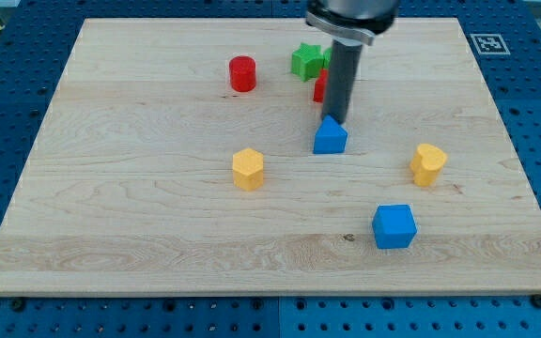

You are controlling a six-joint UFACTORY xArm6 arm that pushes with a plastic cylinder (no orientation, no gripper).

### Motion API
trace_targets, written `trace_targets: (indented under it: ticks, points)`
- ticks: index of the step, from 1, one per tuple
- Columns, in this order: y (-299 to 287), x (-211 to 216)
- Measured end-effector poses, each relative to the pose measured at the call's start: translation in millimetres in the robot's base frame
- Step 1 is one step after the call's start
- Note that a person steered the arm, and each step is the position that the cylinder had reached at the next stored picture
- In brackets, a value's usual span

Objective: Place both the red blocks at the bottom side of the green blocks

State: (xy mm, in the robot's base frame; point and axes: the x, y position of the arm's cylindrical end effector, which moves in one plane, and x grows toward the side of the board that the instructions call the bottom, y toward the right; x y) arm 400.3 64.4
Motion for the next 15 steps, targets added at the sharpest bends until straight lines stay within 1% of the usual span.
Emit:
trace_targets:
  ticks: [1, 2, 3, 4, 6, 7, 8, 9, 10, 11, 13, 14, 15]
  points:
    - [-53.3, -0.2]
    - [-102.4, -13.0]
    - [-140.0, -59.2]
    - [-138.3, -99.2]
    - [-99.2, -99.2]
    - [-96.1, -99.1]
    - [-135.4, -98.2]
    - [-153.1, -85.4]
    - [-134.3, -72.5]
    - [-98.5, -64.6]
    - [-42.8, -59.3]
    - [-44.6, -50.1]
    - [-46.5, -26.7]
